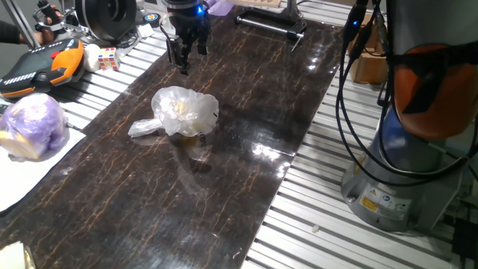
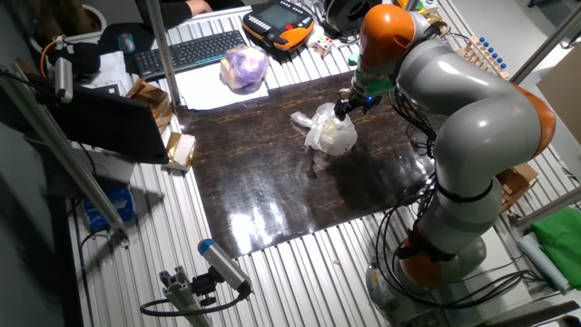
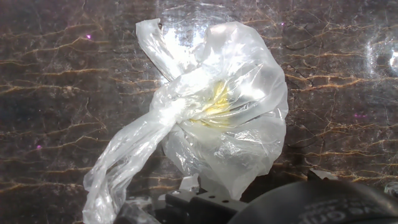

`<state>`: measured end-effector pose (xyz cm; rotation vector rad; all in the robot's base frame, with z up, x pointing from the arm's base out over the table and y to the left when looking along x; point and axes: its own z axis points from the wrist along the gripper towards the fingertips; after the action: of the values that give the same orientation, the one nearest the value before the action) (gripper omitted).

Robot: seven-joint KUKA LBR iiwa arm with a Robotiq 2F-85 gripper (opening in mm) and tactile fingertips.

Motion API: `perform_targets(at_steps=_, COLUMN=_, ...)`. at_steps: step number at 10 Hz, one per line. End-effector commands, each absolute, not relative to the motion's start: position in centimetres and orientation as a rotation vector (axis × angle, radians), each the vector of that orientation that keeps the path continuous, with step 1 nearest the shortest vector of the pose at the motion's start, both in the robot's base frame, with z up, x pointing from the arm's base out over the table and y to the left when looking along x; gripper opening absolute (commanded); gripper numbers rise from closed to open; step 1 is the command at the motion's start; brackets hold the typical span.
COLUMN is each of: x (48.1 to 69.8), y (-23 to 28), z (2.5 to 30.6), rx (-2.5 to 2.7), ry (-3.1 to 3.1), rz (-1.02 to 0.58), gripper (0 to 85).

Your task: Pick up a bag of things

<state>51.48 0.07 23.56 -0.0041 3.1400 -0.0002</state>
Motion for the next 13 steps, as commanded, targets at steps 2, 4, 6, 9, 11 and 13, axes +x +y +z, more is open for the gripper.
perform_targets(at_steps=2, x=51.49, y=0.07, z=23.58, rx=-0.373, ry=3.477, rz=-0.229, gripper=0.7)
perform_targets(at_steps=4, x=51.49, y=0.07, z=23.58, rx=-0.373, ry=3.476, rz=-0.229, gripper=0.7)
perform_targets(at_steps=6, x=51.49, y=0.07, z=23.58, rx=-0.373, ry=3.476, rz=-0.229, gripper=0.7)
perform_targets(at_steps=9, x=51.43, y=0.09, z=23.54, rx=-0.385, ry=3.464, rz=-0.226, gripper=0.7)
perform_targets(at_steps=11, x=51.43, y=0.09, z=23.54, rx=-0.385, ry=3.464, rz=-0.226, gripper=0.7)
perform_targets(at_steps=13, x=51.42, y=0.09, z=23.53, rx=-0.388, ry=3.462, rz=-0.223, gripper=0.7)
